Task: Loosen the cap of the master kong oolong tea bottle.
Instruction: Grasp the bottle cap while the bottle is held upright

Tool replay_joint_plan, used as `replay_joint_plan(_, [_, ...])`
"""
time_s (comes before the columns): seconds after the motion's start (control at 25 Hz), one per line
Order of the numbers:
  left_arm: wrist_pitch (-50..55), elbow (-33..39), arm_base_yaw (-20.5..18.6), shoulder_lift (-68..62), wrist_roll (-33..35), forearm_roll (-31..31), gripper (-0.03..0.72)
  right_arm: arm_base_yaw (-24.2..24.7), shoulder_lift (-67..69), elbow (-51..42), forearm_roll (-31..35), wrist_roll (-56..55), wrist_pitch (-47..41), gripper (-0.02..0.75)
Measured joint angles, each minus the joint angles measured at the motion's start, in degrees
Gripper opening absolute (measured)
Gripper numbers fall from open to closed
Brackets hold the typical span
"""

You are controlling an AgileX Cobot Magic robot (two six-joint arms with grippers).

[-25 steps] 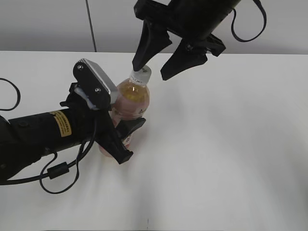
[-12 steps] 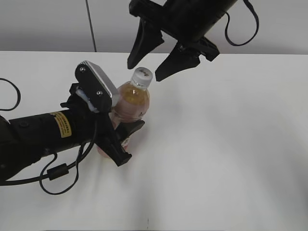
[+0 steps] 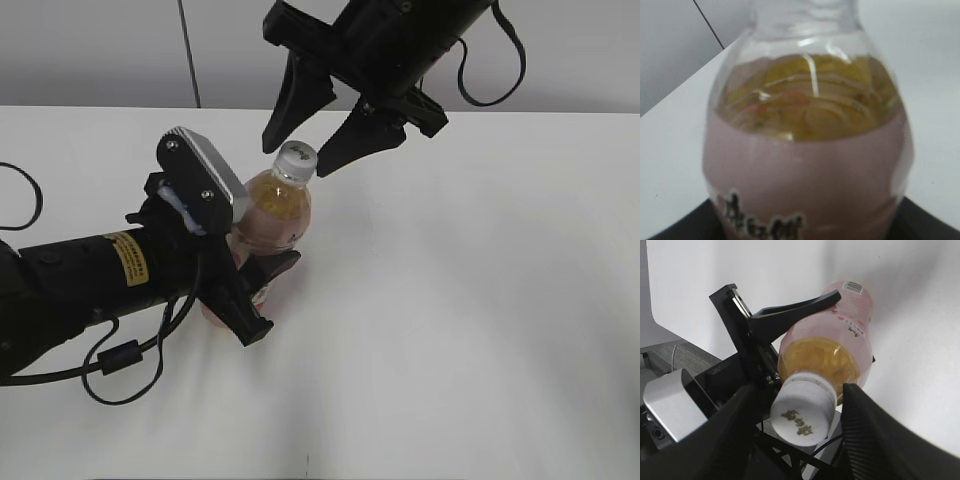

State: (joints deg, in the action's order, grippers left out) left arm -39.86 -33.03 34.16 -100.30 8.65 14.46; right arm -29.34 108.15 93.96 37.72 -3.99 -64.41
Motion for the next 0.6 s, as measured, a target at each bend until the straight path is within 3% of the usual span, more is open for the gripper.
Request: replay_joint_plan(0.6, [0.04,0.00,0.00,0.00,0.05,0.00,0.393,0.00,0.20,0.00,-0.40,0.31,-1.30,0.288])
